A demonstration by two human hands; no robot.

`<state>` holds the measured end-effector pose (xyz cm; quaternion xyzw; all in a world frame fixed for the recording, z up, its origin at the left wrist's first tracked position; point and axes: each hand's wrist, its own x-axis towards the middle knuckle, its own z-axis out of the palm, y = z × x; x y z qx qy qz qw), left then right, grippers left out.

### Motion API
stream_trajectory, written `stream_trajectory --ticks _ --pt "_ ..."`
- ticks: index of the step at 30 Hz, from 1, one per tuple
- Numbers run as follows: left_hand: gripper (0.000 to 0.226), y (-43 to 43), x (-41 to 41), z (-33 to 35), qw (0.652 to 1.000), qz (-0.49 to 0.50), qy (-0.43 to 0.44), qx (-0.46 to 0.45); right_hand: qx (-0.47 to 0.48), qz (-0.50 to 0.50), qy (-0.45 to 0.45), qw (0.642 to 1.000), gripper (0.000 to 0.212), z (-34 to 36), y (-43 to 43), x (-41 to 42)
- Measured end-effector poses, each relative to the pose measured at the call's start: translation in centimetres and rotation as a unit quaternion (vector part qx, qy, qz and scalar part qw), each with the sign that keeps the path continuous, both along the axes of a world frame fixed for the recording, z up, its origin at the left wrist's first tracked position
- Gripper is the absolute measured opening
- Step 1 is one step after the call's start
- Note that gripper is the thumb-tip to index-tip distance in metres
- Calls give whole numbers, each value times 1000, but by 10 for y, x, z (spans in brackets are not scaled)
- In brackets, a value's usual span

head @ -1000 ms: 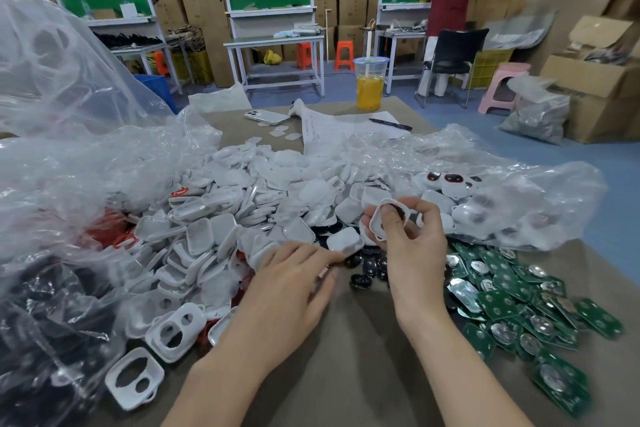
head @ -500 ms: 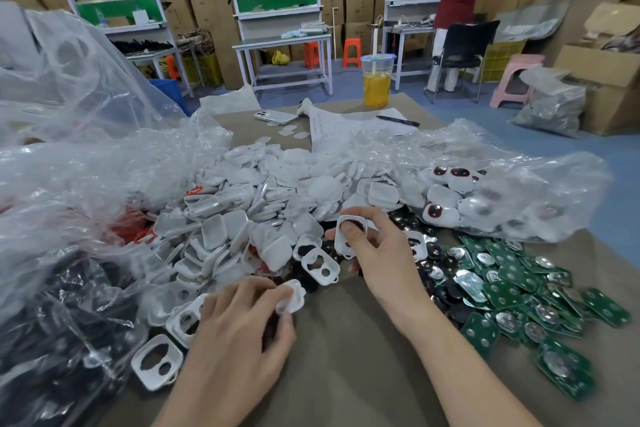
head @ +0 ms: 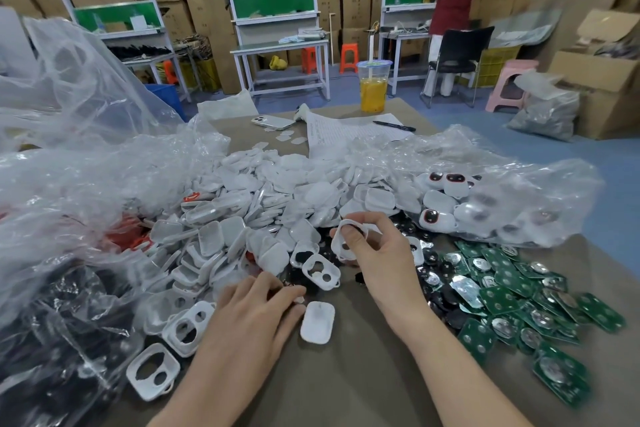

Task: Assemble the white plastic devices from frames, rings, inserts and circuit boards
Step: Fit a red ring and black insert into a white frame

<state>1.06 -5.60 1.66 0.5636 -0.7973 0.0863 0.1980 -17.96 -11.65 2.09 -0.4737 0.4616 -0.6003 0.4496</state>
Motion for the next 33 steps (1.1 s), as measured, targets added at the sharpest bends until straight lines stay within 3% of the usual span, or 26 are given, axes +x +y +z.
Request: stream_trajectory --ticks 3,8,9,11,15,18,25,30,33 --pt "36 -6 -2 0 1000 -17 5 -23 14 -25 -3 1000 11 -4 -3 -3" --pt "8 -8 -6 1 997 -23 22 -67 24 -30 -38 999 7 -6 -7 -4" --pt "12 -9 -7 3 996 -21 48 -65 26 -26 -52 998 8 -7 -8 -4" --pt "20 -14 -14 15 982 -2 187 -17 31 -18 -84 996 10 -7 -10 -3" --pt "15 -33 -40 33 870 15 488 67 44 0 -110 993 11 -8 -11 -3" --pt "11 -40 -53 33 788 -6 610 86 47 18 -127 991 14 -10 -11 -3" --pt "13 -41 -46 23 726 -24 670 154 33 56 -184 981 14 -5 -14 -5" --pt "24 -42 -42 26 601 -68 764 226 27 95 -201 975 19 -1 -10 -4" --pt "19 -42 -41 25 550 -87 792 251 31 125 -227 965 15 3 -8 -5"
